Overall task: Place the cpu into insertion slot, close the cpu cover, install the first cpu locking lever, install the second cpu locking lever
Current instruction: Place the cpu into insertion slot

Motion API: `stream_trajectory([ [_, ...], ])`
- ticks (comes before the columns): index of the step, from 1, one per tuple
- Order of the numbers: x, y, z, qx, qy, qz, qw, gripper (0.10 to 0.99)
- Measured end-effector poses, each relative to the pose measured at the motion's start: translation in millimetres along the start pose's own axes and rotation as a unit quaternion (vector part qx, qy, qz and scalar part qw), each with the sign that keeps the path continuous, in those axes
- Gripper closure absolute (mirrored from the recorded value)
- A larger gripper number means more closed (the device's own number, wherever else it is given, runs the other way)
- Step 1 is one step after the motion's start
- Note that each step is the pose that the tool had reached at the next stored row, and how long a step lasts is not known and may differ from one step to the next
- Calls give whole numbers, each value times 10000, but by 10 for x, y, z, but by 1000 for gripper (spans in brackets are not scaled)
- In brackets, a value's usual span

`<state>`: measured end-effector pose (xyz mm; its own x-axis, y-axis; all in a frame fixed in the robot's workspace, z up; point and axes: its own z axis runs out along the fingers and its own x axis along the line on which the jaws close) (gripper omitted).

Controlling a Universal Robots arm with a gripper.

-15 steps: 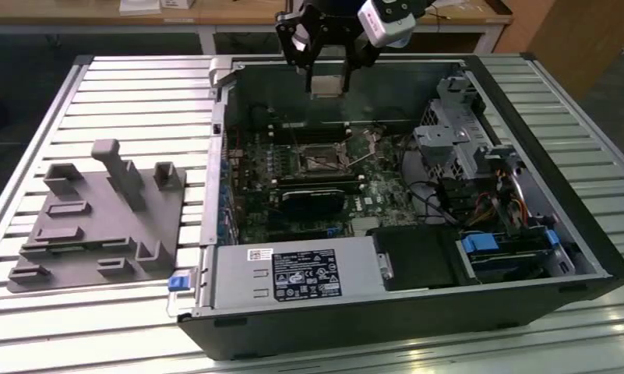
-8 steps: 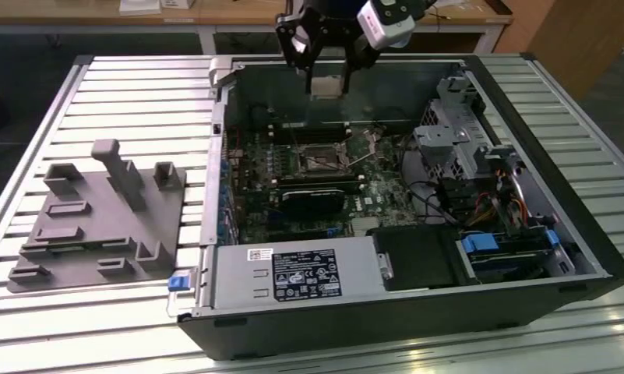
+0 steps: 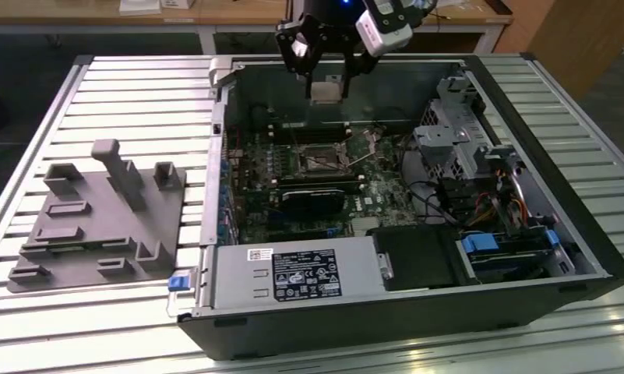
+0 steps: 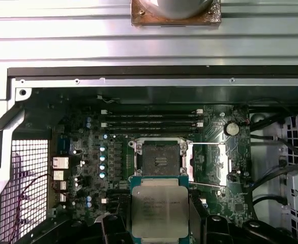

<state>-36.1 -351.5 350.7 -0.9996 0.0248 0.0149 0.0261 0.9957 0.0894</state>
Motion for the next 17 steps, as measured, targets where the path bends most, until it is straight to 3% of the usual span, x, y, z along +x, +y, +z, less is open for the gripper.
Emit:
stream_trajectory([
  [5,-1,-8,92,-1,-26,-3,10000,549],
  [17,-4,-27,307,-1,-27,-3,10000,549],
])
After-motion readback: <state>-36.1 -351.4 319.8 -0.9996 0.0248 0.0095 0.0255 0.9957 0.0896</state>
